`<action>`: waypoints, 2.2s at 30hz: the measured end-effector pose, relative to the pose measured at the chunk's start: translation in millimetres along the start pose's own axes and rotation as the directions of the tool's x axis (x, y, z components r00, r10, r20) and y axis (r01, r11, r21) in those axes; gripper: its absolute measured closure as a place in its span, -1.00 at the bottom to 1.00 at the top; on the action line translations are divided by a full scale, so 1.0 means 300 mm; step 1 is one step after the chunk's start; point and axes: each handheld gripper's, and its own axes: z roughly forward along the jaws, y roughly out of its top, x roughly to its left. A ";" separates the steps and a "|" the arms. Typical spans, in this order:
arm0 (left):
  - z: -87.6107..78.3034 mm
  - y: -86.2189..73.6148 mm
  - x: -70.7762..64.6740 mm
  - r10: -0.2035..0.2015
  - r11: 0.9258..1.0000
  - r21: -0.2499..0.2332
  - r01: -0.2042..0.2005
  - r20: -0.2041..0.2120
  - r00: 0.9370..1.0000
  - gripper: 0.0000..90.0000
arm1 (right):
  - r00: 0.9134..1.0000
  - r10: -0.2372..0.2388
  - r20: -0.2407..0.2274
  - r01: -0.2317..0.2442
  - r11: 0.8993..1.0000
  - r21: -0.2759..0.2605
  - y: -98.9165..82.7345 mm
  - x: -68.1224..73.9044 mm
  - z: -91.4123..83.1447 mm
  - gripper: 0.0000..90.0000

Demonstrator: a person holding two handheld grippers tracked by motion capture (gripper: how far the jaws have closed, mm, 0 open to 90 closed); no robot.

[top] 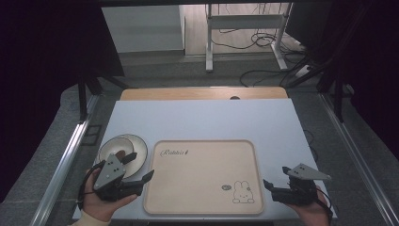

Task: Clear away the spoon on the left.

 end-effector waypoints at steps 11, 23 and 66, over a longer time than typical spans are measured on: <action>-0.035 -0.024 0.068 -0.025 1.000 0.014 0.026 -0.079 0.997 -0.45 | 1.000 0.003 0.000 -0.003 1.000 -0.003 0.000 -0.002 -0.001 -0.65; -0.060 -0.071 0.129 -0.052 0.997 0.043 0.058 -0.133 0.990 -0.45 | 1.000 0.007 0.007 -0.007 1.000 0.002 0.001 -0.003 0.001 -0.64; -0.094 -0.270 0.222 -0.071 0.989 0.117 0.095 -0.190 0.979 -0.49 | 1.000 -0.001 0.013 0.001 1.000 0.009 -0.001 -0.001 0.004 -0.64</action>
